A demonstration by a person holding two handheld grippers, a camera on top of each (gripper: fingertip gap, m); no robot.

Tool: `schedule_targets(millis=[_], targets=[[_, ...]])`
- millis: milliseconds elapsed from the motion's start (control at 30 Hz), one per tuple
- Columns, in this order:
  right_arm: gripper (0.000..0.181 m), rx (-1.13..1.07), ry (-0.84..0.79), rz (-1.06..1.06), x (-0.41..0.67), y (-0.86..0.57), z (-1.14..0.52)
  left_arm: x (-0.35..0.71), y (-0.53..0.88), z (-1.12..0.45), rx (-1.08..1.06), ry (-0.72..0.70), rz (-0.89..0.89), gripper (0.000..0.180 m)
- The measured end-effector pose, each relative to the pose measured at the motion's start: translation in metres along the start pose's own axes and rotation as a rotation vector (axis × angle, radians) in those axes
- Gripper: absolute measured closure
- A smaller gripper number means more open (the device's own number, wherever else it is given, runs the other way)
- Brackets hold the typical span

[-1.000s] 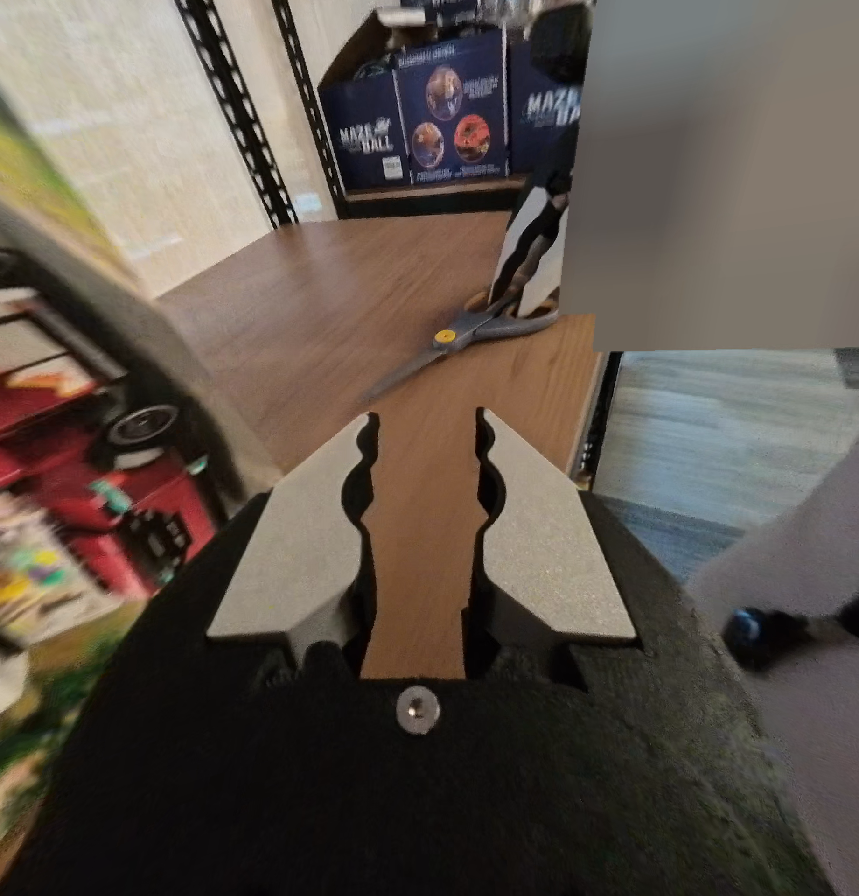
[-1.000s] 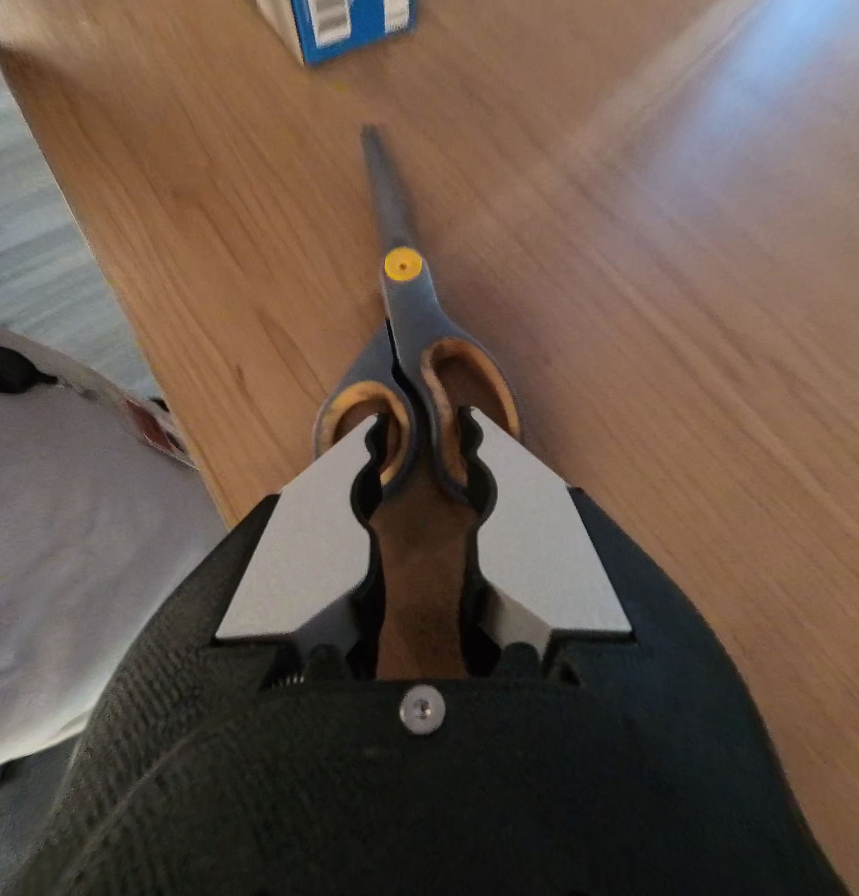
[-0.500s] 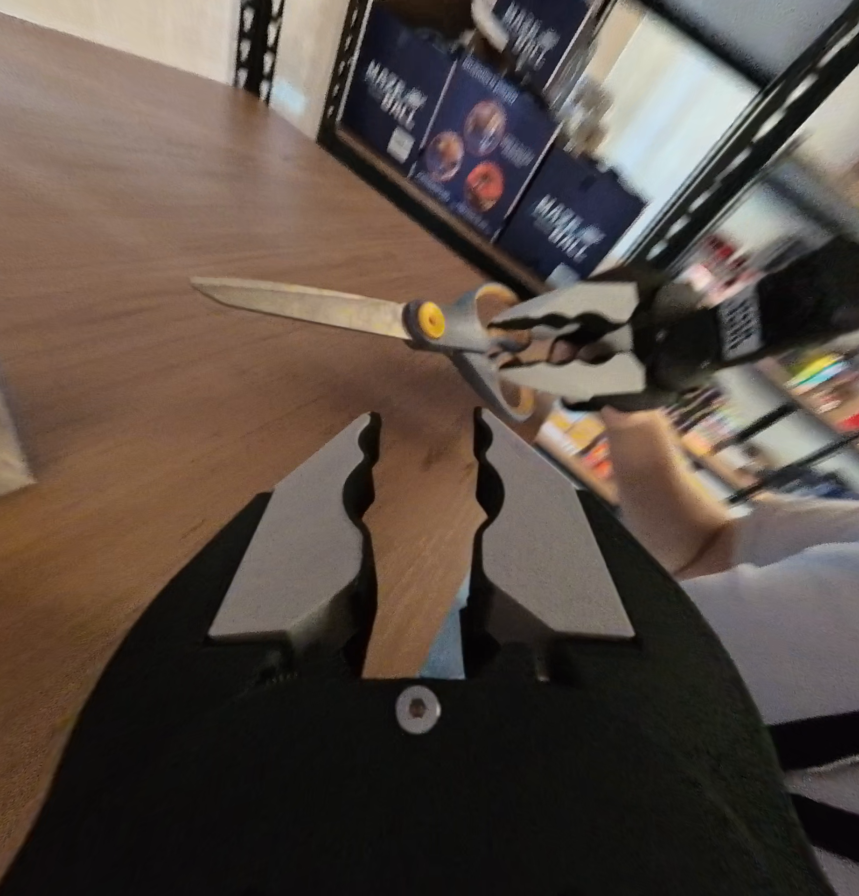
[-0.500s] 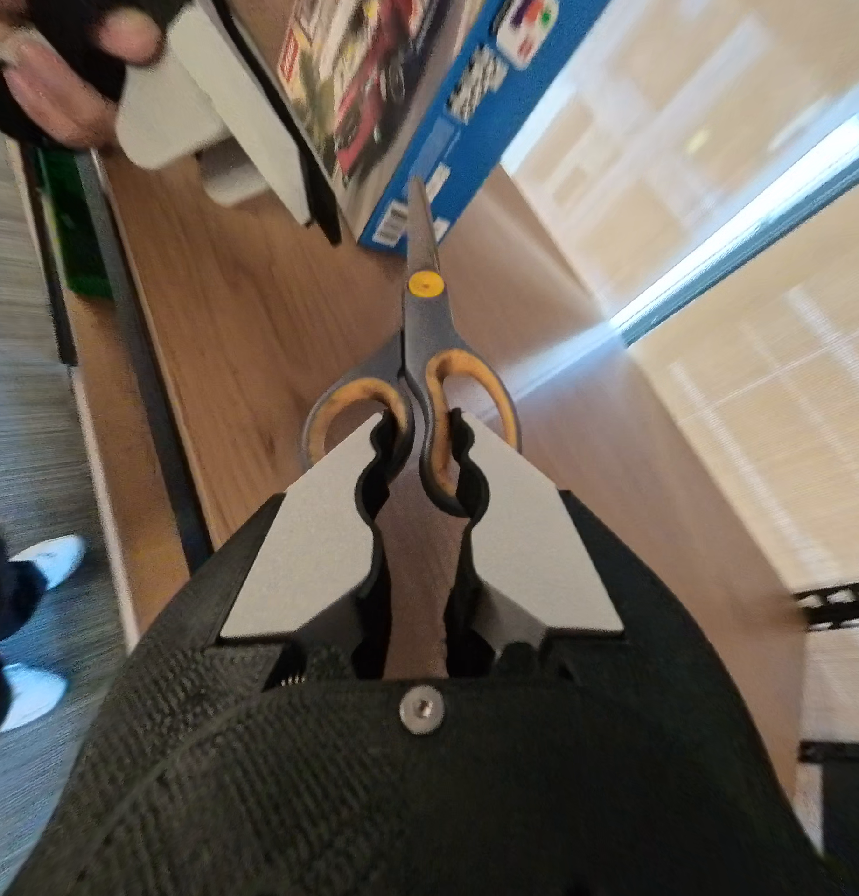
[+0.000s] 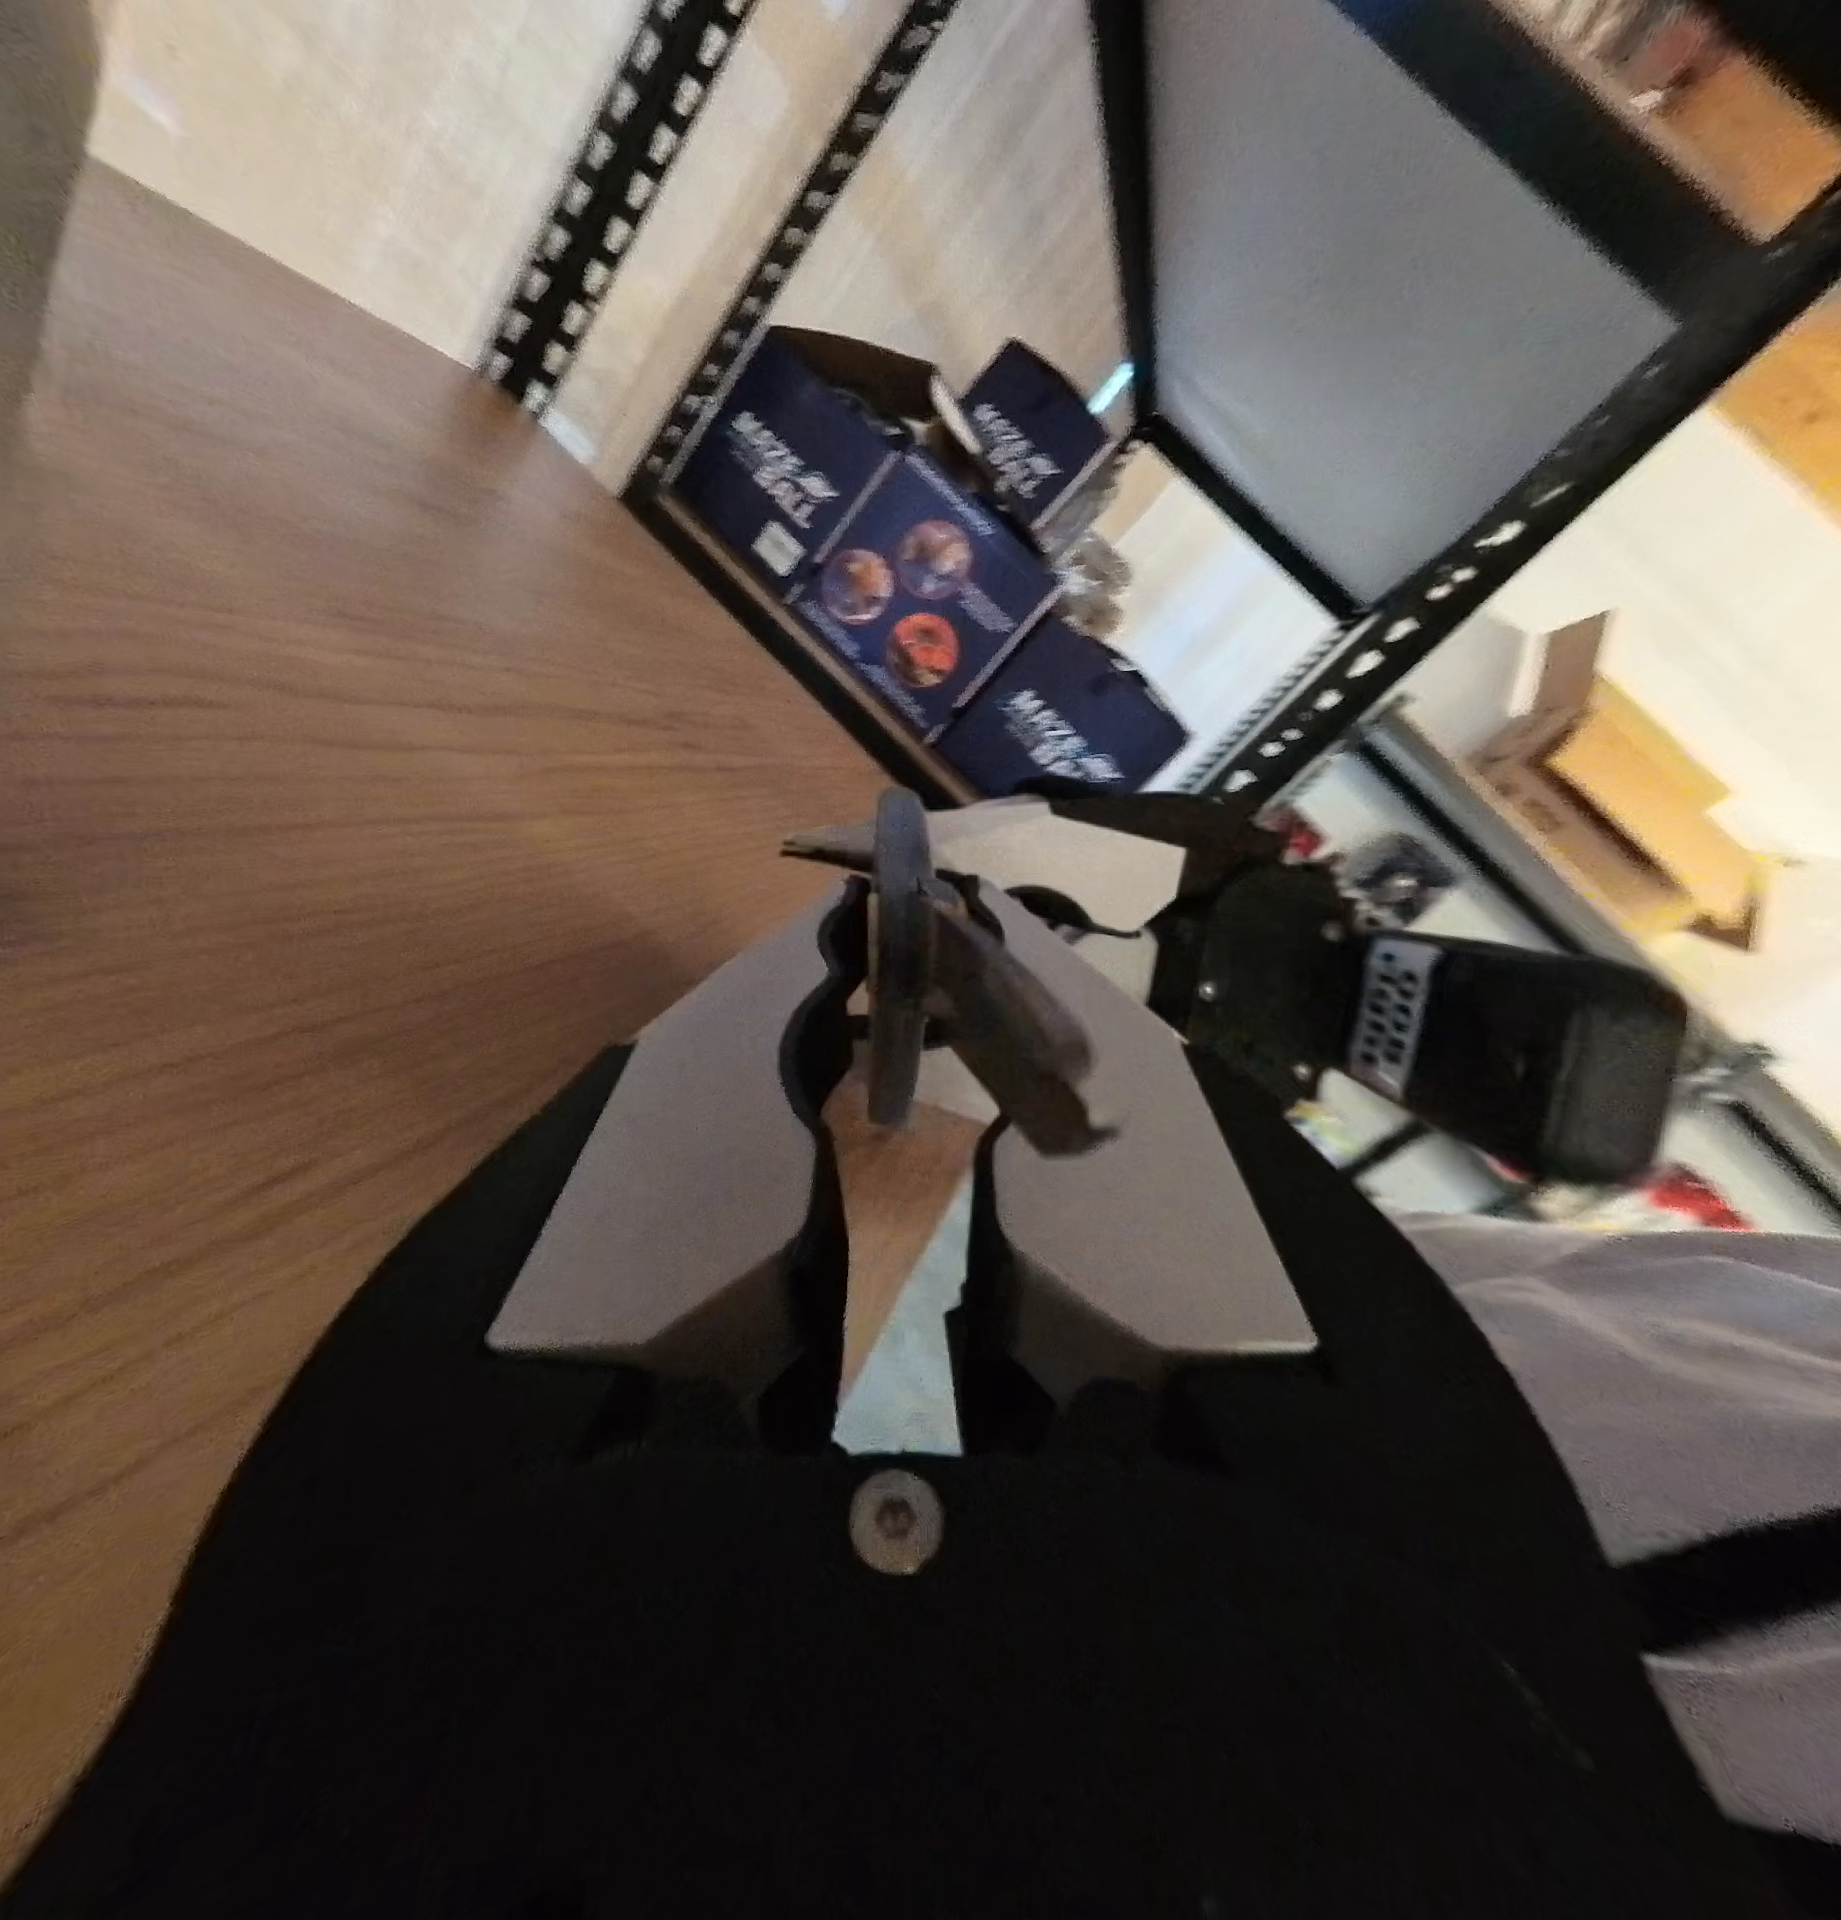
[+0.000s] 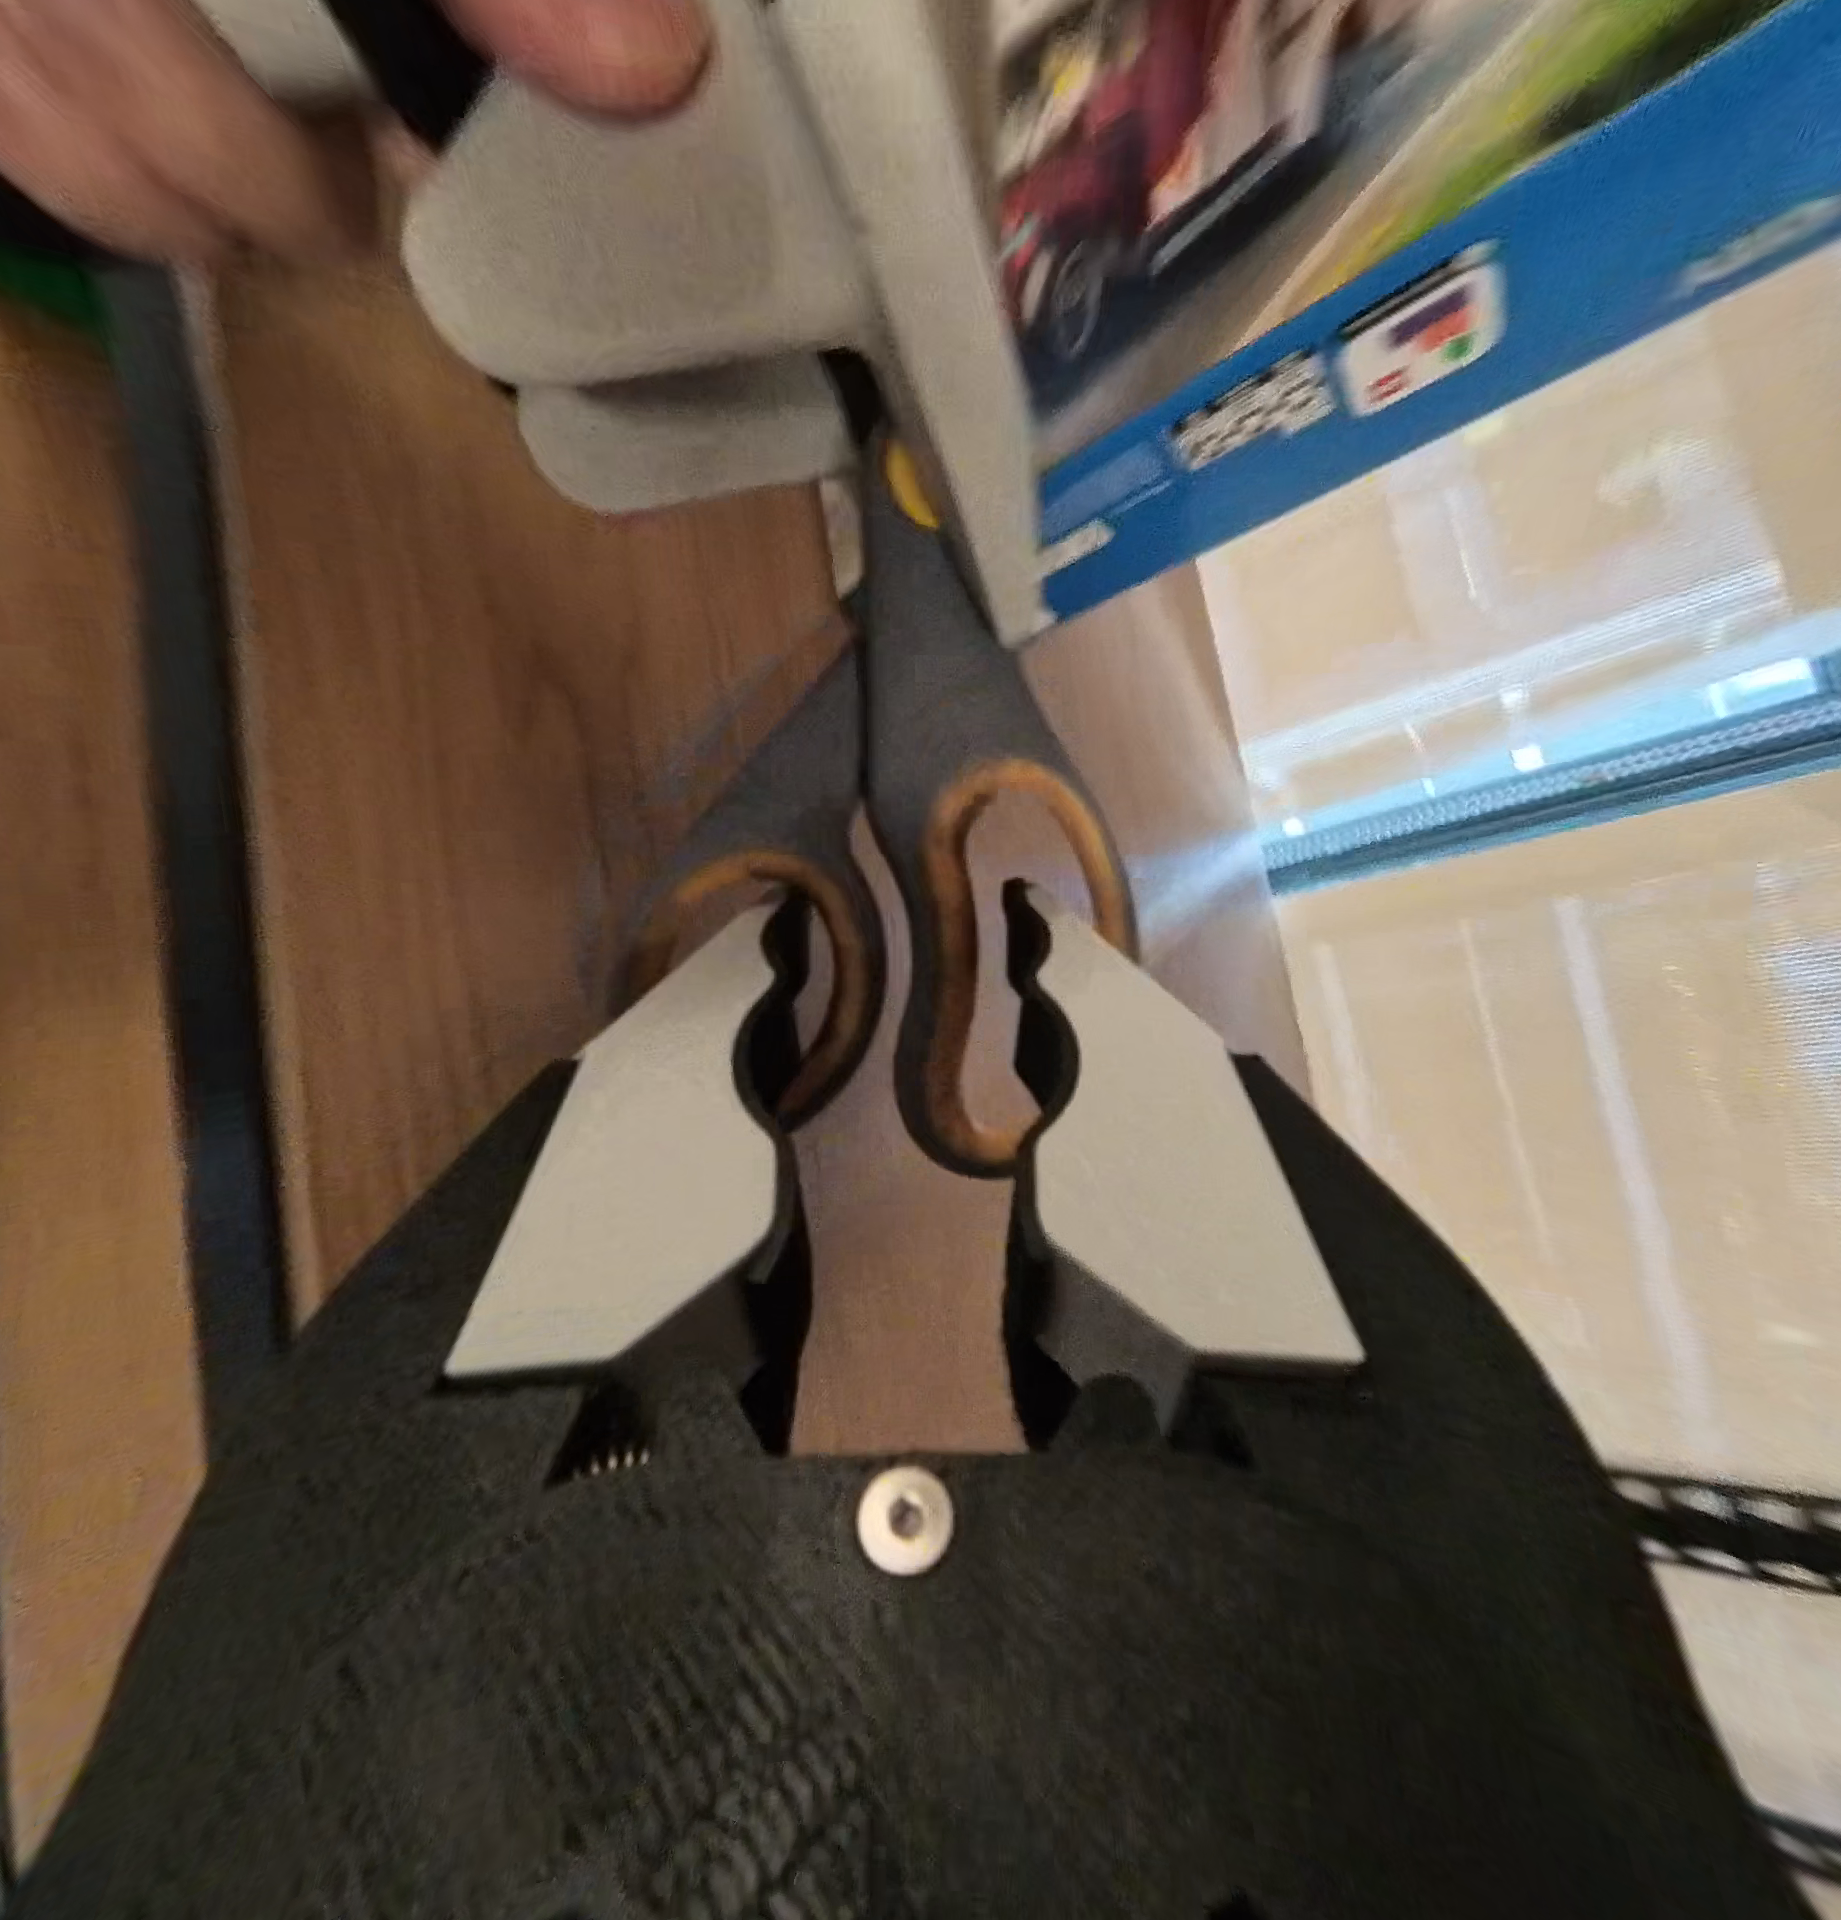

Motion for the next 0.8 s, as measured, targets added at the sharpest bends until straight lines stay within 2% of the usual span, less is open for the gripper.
schedule_targets(millis=[100,200,267,367,433,533,633,800], targets=[[0.148,-0.077,0.165,0.157,-0.006,-0.001,-0.025,0.002,0.004,0.001,0.090,-0.006,-0.043,0.162],[0.153,-0.121,0.179,0.134,0.002,-0.004,-0.040,0.012,0.002,0.008,0.112,-0.045,-0.032,0.159],[0.156,-0.111,0.131,0.105,0.011,-0.003,-0.044,0.017,-0.001,0.014,0.115,-0.058,-0.034,0.158],[0.160,0.115,-0.033,-0.041,0.027,0.009,-0.042,0.023,-0.016,0.025,0.077,-0.017,-0.114,0.152],[0.160,0.321,-0.134,-0.202,0.039,0.019,-0.035,0.039,-0.029,0.043,0.063,-0.068,-0.176,0.141],[0.159,0.651,-0.210,-0.410,0.052,0.029,-0.022,0.064,-0.023,0.085,0.207,-0.183,-0.304,0.124],[0.159,0.947,-0.316,-0.576,0.069,0.030,-0.004,0.074,0.000,0.122,0.387,-0.213,-0.393,0.115],[0.159,1.191,-0.399,-0.741,0.088,0.016,0.009,0.090,0.057,0.162,0.674,-0.191,-0.428,0.112]])
Point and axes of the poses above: each gripper's, where its closed fingertips meet, z back along the fingers, x out of its top, y = z × x across the jaws, the point moved 2 cm from there along z, back along the fingers, and after that the axes turned 5 degrees about -z, right-handed, at the moved point
